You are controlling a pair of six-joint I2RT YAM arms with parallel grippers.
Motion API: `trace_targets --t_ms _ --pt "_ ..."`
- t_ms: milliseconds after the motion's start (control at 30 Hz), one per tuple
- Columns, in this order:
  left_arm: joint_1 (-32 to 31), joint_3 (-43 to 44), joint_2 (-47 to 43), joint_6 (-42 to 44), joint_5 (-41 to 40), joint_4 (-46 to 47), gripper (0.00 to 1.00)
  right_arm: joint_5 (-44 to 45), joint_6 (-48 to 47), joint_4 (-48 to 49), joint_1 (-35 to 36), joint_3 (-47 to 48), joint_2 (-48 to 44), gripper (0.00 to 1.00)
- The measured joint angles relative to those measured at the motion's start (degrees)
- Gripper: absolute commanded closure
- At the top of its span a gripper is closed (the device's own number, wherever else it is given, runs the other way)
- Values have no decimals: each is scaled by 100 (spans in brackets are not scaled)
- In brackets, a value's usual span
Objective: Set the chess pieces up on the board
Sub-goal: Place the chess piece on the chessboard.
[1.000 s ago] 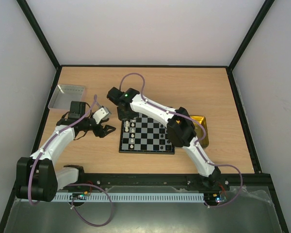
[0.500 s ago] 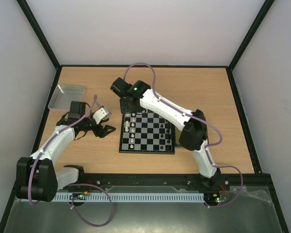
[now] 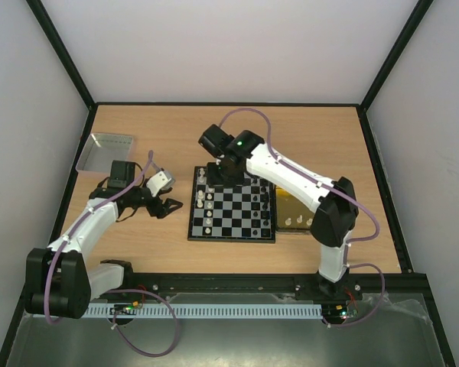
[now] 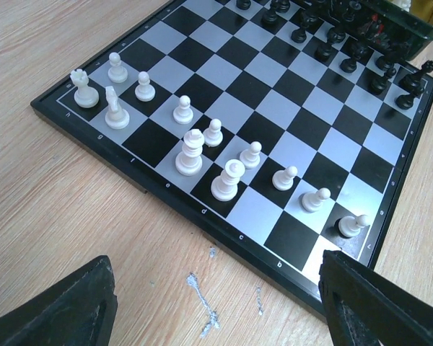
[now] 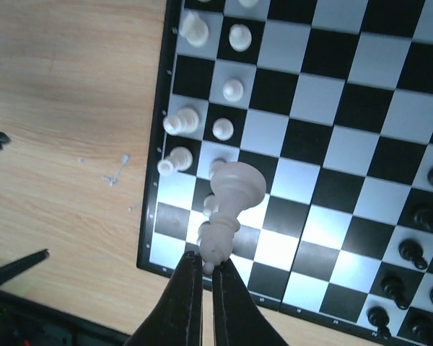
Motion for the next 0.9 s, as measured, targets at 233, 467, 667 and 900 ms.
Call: trace_targets --t_ms 233,467,667,900 --pt "0 -4 0 59 7 -2 23 -752 -4 144 -433 -831 -225 98" --pt "0 -4 0 87 26 -2 23 -1178 -195 140 -562 -1510 -234 98" --pt "0 -4 0 105 28 -2 23 -1591 -267 354 -588 -2146 -243 98" --pt "0 -7 0 125 28 -4 23 -1840 -343 549 -588 -2393 -243 97"
